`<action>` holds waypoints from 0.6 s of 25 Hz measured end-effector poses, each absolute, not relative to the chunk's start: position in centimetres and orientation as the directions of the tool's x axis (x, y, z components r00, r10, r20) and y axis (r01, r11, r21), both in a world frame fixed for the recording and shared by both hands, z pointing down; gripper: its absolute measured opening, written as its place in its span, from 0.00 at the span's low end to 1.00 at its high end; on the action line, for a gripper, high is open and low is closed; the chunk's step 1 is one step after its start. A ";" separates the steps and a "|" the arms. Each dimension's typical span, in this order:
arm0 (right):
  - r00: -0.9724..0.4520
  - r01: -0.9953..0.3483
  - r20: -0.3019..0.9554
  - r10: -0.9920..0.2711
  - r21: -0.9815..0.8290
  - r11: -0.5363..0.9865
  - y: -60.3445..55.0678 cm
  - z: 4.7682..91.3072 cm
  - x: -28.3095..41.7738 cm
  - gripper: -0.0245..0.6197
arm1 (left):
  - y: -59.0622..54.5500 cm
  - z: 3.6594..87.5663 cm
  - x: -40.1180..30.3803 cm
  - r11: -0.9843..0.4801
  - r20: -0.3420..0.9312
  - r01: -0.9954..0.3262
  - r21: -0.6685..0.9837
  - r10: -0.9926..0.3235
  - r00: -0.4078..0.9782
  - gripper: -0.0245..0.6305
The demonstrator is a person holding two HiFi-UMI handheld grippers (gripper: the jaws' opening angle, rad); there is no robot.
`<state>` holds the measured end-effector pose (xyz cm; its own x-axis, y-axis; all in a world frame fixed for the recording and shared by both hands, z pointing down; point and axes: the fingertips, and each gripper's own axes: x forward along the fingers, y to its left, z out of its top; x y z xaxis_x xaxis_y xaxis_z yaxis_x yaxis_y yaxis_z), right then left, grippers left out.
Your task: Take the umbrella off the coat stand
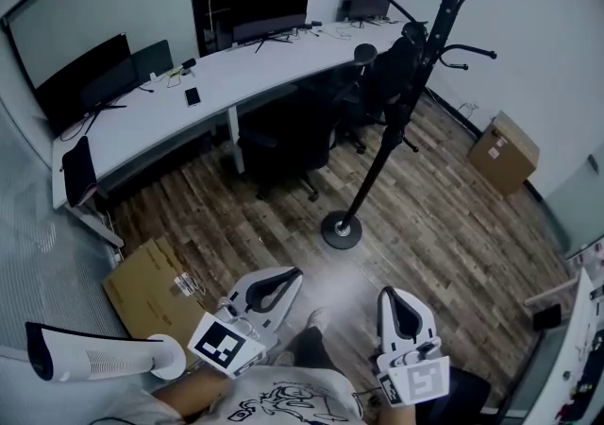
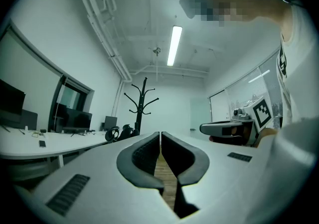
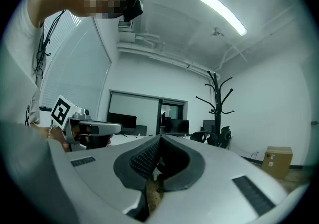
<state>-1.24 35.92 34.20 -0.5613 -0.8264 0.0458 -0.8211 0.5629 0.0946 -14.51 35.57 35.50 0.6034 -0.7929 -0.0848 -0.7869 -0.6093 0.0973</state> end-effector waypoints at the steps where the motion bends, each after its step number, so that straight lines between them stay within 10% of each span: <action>1: -0.560 -0.822 0.047 -0.827 0.093 0.562 35.6 34.3 -1.2 0.05 | 35.3 35.9 -14.5 -0.607 -0.060 -0.788 0.104 -0.794 0.604 0.08; 15: -0.548 -0.830 0.048 -0.835 0.089 0.550 28.5 34.6 1.6 0.05 | 27.9 35.7 -11.5 -0.639 -0.058 -0.765 0.087 -0.769 0.636 0.08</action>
<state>1.58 28.45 34.64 -0.5482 -0.8350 0.0482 -0.8303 0.5502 0.0886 -11.51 27.94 35.75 0.6360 -0.7695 -0.0583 -0.7646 -0.6386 0.0870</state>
